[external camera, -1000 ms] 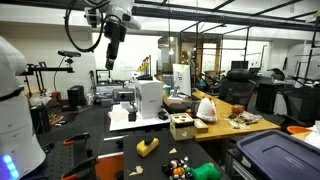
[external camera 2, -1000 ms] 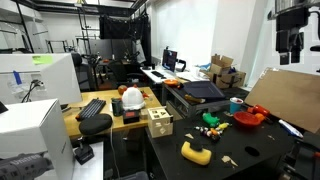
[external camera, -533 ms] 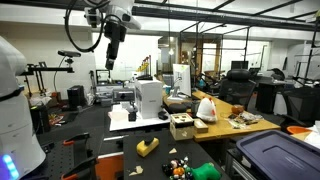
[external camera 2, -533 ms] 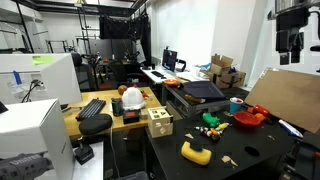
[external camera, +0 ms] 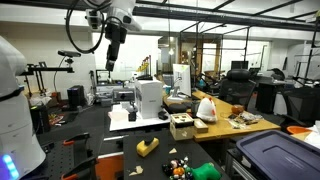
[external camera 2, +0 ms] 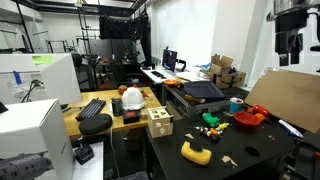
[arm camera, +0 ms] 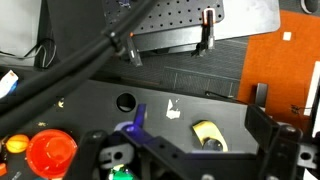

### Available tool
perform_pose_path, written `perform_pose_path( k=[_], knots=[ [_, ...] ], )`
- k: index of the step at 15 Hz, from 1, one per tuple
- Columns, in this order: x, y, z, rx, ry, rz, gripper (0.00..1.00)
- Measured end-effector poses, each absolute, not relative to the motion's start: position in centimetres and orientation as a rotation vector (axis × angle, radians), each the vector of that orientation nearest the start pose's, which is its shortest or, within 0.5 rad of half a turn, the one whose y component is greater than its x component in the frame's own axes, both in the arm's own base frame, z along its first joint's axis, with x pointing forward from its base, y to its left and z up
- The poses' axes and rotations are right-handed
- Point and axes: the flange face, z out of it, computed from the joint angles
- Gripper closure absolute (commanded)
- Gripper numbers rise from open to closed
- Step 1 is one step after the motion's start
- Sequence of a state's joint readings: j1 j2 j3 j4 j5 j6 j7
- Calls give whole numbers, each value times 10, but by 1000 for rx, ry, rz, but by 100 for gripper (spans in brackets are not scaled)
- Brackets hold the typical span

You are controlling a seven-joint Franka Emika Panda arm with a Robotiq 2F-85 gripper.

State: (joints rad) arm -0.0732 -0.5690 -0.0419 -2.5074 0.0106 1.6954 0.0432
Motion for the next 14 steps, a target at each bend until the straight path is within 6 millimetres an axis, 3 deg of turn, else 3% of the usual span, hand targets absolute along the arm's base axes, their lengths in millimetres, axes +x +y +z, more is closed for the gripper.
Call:
perform_pose_path(
  k=[6,14],
  knots=[
    [363,-36,423,-3063,192,460,0],
    [394,-25,342,-3043,113,586,0]
  ],
)
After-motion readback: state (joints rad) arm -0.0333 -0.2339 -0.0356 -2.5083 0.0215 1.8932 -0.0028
